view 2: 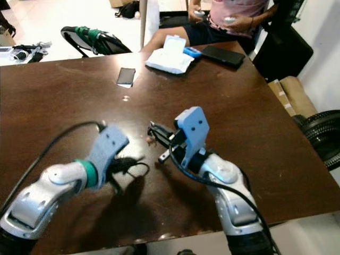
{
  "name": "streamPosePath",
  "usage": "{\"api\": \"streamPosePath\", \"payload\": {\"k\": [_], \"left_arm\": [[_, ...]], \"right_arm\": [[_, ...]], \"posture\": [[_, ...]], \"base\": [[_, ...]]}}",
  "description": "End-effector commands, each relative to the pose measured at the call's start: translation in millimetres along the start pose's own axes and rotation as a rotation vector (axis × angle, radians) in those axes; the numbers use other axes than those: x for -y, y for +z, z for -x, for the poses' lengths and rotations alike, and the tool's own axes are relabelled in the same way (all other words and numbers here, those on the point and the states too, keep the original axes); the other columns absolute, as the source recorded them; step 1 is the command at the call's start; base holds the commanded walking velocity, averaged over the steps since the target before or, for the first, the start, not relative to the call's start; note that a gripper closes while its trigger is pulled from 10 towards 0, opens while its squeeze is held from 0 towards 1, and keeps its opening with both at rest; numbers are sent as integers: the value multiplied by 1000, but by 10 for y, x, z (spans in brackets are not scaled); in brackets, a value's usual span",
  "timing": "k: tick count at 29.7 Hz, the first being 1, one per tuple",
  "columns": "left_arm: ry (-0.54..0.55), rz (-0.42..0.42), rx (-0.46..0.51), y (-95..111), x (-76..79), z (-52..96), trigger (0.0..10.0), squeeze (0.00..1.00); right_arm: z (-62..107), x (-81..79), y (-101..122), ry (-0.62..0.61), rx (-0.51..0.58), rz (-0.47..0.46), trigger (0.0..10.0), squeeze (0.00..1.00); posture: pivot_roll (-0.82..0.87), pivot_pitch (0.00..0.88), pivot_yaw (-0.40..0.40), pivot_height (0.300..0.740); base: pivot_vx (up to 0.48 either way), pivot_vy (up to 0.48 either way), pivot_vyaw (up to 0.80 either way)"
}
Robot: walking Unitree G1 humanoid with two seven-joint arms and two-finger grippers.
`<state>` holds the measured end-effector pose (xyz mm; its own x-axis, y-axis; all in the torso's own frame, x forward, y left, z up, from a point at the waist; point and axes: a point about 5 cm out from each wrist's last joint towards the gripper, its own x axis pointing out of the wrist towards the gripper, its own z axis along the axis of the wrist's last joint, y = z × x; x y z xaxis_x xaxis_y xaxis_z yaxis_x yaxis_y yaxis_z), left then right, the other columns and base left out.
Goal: Hang keys on a hook
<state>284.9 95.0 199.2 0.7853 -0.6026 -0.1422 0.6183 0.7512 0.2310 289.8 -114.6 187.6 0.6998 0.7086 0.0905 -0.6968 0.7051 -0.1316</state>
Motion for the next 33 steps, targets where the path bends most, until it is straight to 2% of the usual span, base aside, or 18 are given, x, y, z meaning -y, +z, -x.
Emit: {"api": "streamPosePath", "payload": {"k": [1,4,6,12,15,17,20,21,23,25,30,32,33], "left_arm": [[27,-15,62,124,-12,37,10000,0],[28,-48,106,236,29,35,10000,0],[28,-51,108,240,33,31,10000,0],[43,-18,160,294,22,25,10000,0],[27,0,196,320,45,57,10000,0],[10,33,251,386,50,129,10000,0],[40,26,278,422,18,197,10000,0],[40,26,278,422,18,197,10000,0],[101,-47,260,381,-16,248,10000,0],[139,-86,237,319,-16,246,10000,0],[162,-134,211,262,-32,200,10000,0],[161,-192,140,156,-55,146,10000,0],[148,-175,127,138,-49,145,10000,0]], "right_arm": [[-31,-5,21,-7,15,-11,10000,0],[-50,-11,38,-18,29,-19,10000,0],[-49,-13,38,-19,30,-19,10000,0],[-54,-8,42,-32,35,-22,10000,0],[-54,-10,42,-34,37,-22,10000,0],[-65,-8,49,-42,44,-21,10000,0],[-76,-2,59,-58,54,-3,10000,0],[-76,-2,59,-58,54,-3,10000,0],[-70,7,63,-91,68,-8,10000,0],[-67,2,54,-124,81,-27,10000,0],[-72,-16,41,-134,84,-30,10000,0],[-79,-23,32,-134,82,-17,10000,0],[-79,-23,30,-133,80,-6,10000,0]], "posture": [[69,81,135,740],[67,80,136,740],[67,80,136,740],[64,80,136,740],[64,80,136,740],[66,82,135,740],[63,80,134,740],[63,80,134,740],[67,81,132,740],[66,77,134,740],[64,71,136,740],[57,59,137,740],[54,58,137,740]], "base": [[0,0,0],[0,0,0],[0,0,0],[0,0,0],[0,0,0],[0,0,0],[0,0,0],[0,0,0],[0,0,0],[0,0,0],[0,0,0],[0,0,0],[0,0,0]]}}
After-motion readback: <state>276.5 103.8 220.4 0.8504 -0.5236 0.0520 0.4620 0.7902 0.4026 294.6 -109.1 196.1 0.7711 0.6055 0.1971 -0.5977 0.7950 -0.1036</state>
